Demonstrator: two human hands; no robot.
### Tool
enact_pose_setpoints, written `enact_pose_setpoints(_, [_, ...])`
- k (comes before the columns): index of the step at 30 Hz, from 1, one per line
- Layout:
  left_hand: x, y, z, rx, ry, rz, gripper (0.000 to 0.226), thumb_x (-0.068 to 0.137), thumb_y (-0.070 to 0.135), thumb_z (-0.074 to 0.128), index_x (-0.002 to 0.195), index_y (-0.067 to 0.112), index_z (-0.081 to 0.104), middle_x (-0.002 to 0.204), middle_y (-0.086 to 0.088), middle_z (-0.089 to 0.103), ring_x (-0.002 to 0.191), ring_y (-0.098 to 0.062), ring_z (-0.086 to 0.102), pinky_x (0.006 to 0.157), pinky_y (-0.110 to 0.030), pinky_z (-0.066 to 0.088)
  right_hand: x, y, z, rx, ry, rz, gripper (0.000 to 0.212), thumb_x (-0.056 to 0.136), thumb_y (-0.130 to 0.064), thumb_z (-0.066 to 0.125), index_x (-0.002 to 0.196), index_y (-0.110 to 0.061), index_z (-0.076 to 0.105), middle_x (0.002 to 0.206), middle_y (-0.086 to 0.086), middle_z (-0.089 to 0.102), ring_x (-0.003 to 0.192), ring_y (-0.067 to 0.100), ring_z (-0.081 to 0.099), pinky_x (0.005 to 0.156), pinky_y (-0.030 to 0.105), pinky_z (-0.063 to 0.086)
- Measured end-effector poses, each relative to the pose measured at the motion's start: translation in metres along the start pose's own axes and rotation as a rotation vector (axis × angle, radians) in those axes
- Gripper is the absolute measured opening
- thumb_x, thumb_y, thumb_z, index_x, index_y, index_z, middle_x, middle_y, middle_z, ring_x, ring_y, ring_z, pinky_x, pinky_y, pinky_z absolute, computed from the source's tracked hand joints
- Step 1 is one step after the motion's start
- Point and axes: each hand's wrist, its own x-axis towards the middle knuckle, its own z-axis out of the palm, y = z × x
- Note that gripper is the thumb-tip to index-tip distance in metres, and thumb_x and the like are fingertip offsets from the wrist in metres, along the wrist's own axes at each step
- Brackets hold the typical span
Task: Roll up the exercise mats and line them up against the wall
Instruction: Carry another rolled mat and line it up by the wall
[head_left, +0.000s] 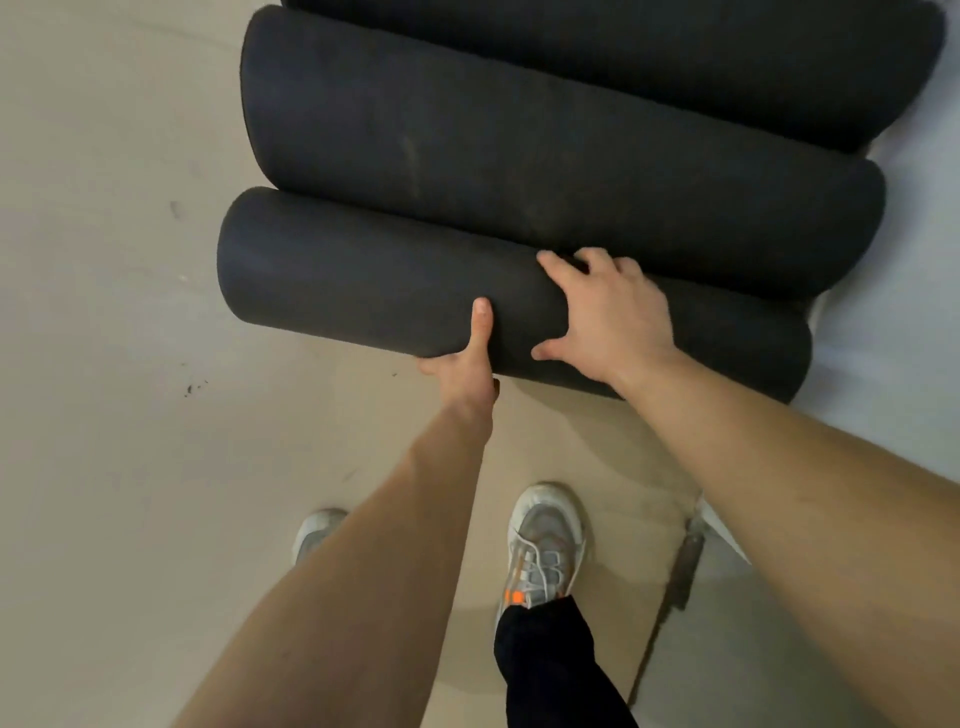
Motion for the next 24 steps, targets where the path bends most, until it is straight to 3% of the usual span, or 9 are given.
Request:
enact_pose_setpoints(3, [-0.003,0.010,-0.003,0.214,0.008,-0.027,0.112,0.074,0.076,0.074,0.156,0.023,0.021,0.152,-0.001,0.045,0.133,-0.030,0.053,0.095,-0.052,0.053,-0.029,-0.004,0.026,-0.052,0.110,0.128,0.114,0.074,-0.063,0.082,0.161,-0.034,0.016,0.160,0.017,0.028,0.145,0.044,0.031,0.113,0.064,0.034])
enact_pose_setpoints(5, [-0.006,0.019,-0.003,0.452,0.174,0.093,0.111,0.074,0.077,0.074,0.153,0.012,0.030,0.151,-0.006,0.047,0.133,-0.031,0.052,0.104,-0.047,0.050,-0.037,-0.001,0.040,-0.052,0.071,0.195,0.126,0.072,-0.062,0.084,0.162,-0.039,-0.001,0.164,0.020,0.016,0.149,0.052,0.018,0.111,0.074,0.028])
enact_pose_setpoints(7, [-0.009,0.029,-0.003,0.629,0.325,0.244,0.128,0.074,0.068,0.081,0.161,0.006,0.011,0.161,-0.017,0.030,0.144,-0.036,0.040,0.118,-0.046,0.037,-0.036,0.002,0.049,-0.044,0.053,0.202,0.130,0.074,-0.055,0.086,0.162,-0.040,-0.009,0.166,0.023,0.010,0.151,0.056,0.010,0.111,0.079,0.025])
enact_pose_setpoints(10, [-0.011,0.042,0.000,0.806,0.291,0.320,0.136,0.080,0.059,0.081,0.161,0.022,-0.022,0.167,-0.031,-0.005,0.147,-0.047,0.033,0.118,-0.049,0.035,-0.030,0.002,0.054,-0.031,0.068,0.189,0.131,0.075,-0.052,0.086,0.162,-0.039,-0.010,0.167,0.024,0.008,0.151,0.057,0.008,0.111,0.080,0.021])
enact_pose_setpoints(16, [0.003,0.034,0.001,0.903,0.281,0.349,0.139,0.080,0.067,0.075,0.155,0.026,-0.034,0.162,-0.039,-0.017,0.147,-0.054,0.030,0.117,-0.059,0.036,-0.025,0.007,0.068,-0.035,0.103,0.194,0.131,0.076,-0.051,0.086,0.162,-0.040,-0.012,0.168,0.023,0.003,0.152,0.057,0.002,0.112,0.079,0.016])
enact_pose_setpoints(18, [-0.008,0.040,-0.002,0.941,0.268,0.325,0.136,0.082,0.067,0.073,0.156,0.024,-0.033,0.163,-0.039,-0.013,0.145,-0.053,0.034,0.117,-0.056,0.037,-0.026,0.007,0.062,-0.005,0.081,0.192,0.129,0.079,-0.049,0.085,0.161,-0.042,-0.015,0.168,0.021,0.000,0.153,0.055,-0.001,0.114,0.079,0.015])
enact_pose_setpoints(20, [-0.025,0.054,-0.008,1.007,0.245,0.276,0.126,0.089,0.061,0.070,0.159,0.022,-0.026,0.165,-0.037,0.002,0.141,-0.049,0.041,0.112,-0.053,0.038,-0.030,0.011,0.049,0.037,0.042,0.187,0.128,0.081,-0.047,0.084,0.160,-0.043,-0.016,0.169,0.018,-0.004,0.154,0.052,-0.004,0.116,0.077,0.016])
enact_pose_setpoints(24, [-0.059,0.092,-0.041,1.172,0.105,0.383,0.077,0.102,0.042,0.059,0.163,0.018,0.020,0.153,-0.016,0.047,0.136,-0.036,0.049,0.108,-0.046,0.042,-0.053,0.012,0.010,0.088,0.016,0.212,0.122,0.083,-0.057,0.078,0.161,-0.039,-0.015,0.169,0.013,0.001,0.156,0.046,0.003,0.118,0.071,0.022])
